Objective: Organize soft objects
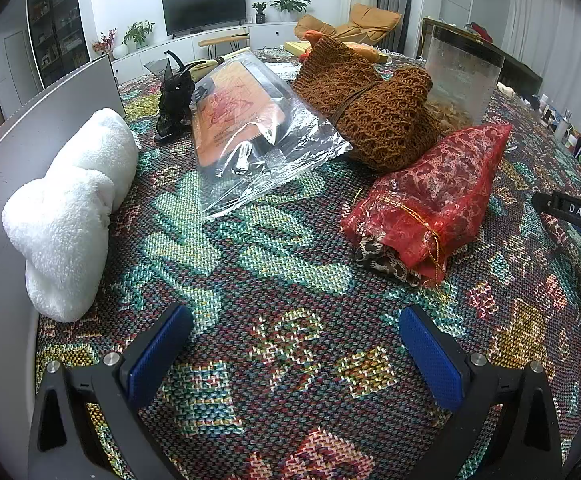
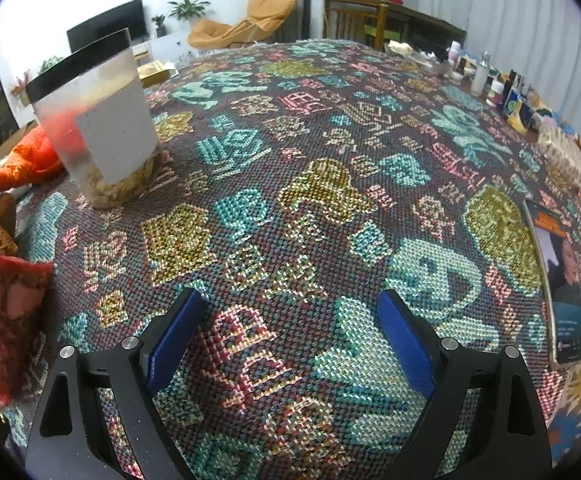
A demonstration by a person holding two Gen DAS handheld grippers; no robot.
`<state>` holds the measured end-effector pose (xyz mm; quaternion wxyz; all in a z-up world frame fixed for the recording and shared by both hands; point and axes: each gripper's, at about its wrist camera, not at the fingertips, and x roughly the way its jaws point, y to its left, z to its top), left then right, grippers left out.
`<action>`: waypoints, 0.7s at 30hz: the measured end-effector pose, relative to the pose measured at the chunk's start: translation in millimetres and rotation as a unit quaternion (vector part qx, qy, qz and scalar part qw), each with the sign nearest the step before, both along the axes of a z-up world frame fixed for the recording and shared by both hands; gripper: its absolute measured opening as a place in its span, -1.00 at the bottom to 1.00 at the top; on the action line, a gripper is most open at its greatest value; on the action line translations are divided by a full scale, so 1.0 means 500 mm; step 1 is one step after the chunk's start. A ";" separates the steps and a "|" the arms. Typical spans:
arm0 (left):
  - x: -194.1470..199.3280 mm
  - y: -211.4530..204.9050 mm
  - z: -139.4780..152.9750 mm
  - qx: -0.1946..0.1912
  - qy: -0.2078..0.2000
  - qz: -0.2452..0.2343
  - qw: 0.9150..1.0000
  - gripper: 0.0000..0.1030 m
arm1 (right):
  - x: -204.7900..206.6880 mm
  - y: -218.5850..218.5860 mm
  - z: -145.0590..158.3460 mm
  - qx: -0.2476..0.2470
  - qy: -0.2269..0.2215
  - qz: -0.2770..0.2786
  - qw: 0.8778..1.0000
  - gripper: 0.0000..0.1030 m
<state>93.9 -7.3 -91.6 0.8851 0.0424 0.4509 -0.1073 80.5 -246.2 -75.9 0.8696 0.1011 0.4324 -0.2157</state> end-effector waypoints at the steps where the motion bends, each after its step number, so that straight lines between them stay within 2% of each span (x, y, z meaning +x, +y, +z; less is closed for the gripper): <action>1: 0.001 0.000 0.000 0.000 0.000 0.000 1.000 1.00 | 0.001 0.001 0.000 -0.002 0.001 0.000 1.000 0.79; 21: 0.001 0.000 0.000 0.000 0.001 0.000 1.000 1.00 | 0.004 0.002 -0.002 -0.003 0.002 0.001 1.000 0.82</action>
